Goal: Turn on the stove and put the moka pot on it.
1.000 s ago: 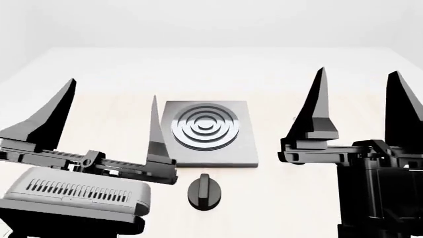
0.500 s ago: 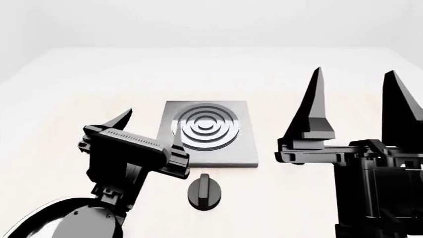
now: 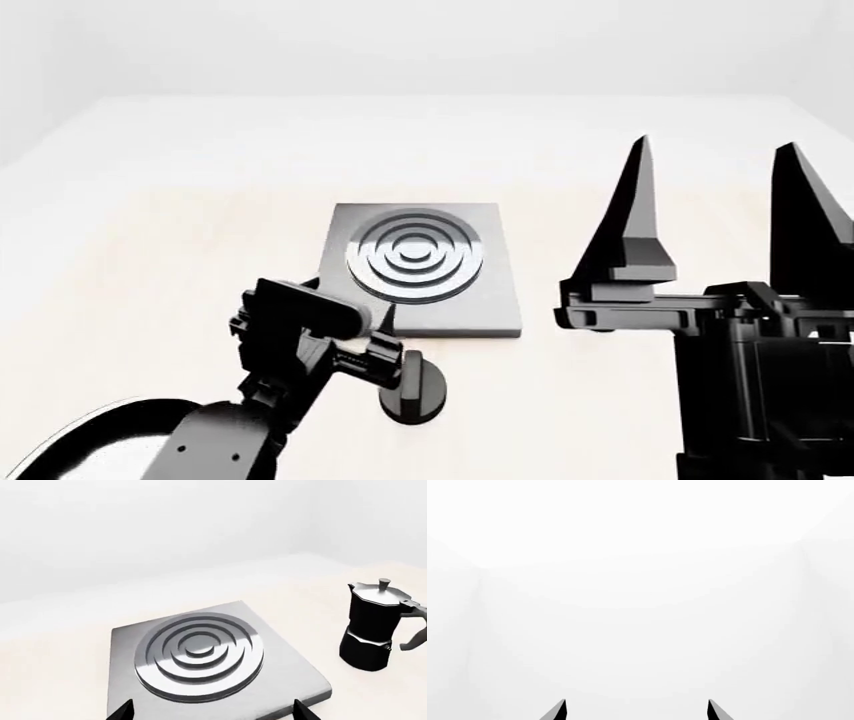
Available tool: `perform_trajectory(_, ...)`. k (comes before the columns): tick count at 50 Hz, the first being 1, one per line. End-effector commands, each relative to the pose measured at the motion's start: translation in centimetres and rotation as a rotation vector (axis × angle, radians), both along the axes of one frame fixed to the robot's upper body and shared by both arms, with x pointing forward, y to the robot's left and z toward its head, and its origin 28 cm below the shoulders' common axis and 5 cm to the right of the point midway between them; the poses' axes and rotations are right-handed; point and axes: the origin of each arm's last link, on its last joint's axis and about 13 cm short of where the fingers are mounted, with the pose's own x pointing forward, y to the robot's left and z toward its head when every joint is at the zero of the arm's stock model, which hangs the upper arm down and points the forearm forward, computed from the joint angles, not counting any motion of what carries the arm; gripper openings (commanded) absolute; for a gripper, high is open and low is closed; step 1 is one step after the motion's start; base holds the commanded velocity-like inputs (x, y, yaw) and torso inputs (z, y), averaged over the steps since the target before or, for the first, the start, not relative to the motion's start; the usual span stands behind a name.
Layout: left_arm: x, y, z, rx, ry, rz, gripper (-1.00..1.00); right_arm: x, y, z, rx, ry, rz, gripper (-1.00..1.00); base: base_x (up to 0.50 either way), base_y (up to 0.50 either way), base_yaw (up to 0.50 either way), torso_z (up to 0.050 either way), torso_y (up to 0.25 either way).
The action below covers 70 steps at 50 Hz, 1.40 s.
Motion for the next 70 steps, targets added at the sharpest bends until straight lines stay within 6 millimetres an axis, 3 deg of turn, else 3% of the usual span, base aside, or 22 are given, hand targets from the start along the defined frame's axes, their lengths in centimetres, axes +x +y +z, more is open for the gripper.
perform_trajectory(1,0.6,-0.4,-1.7,-0.057,0.113,-0.069,1.0,0.0,0.1,0.0,0.001,0.002,0.003,1.0,0.0,0.0,0.0,0.0,0.0)
perform_trajectory(34,0.2,-2.6,-5.6,-0.104,0.25,-0.22,1.0,-0.1,0.1,-0.2,0.005,0.007,0.01,1.0,0.0,0.0,0.0,0.0,0.0)
perform_trajectory(70,0.0,-2.6,-8.0,-0.149,0.297,-0.201,1.0,-0.1,0.2,-0.3,0.003,0.011,0.012,1.0,0.0,0.0,0.0,0.0,0.0)
